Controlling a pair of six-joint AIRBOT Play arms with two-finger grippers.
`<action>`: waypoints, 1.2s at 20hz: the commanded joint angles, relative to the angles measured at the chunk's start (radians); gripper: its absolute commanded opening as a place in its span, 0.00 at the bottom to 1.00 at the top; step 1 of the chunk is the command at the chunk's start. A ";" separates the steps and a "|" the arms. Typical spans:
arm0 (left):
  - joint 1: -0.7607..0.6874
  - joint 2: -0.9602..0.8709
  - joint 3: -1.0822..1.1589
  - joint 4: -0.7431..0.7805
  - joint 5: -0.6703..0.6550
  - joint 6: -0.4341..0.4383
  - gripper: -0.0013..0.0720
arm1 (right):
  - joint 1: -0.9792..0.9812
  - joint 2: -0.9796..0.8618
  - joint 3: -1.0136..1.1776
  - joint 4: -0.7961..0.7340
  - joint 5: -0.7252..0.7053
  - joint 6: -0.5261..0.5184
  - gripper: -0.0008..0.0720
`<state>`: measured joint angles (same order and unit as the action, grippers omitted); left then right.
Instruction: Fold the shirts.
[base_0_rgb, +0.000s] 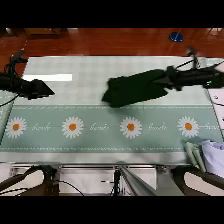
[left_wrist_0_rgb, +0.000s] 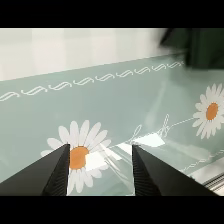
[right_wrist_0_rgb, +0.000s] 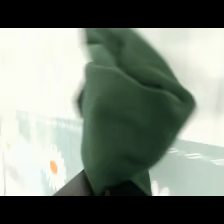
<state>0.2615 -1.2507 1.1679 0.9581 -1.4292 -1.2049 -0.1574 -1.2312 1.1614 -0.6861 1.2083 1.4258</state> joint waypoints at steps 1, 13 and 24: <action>-0.003 -0.008 0.000 -0.001 0.004 -0.020 0.67 | -0.160 0.203 0.111 -0.179 0.157 0.208 0.05; -0.109 -0.043 0.000 0.000 0.023 0.027 0.67 | -0.769 0.449 0.258 -0.719 0.653 0.201 0.05; -0.112 -0.127 0.000 0.000 0.090 0.045 0.67 | -0.814 0.570 -0.033 -0.989 0.653 0.140 0.05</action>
<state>0.1497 -1.3476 1.1679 0.9577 -1.3590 -1.1694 -0.9665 -0.7101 1.2583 -1.5917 1.7336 1.5700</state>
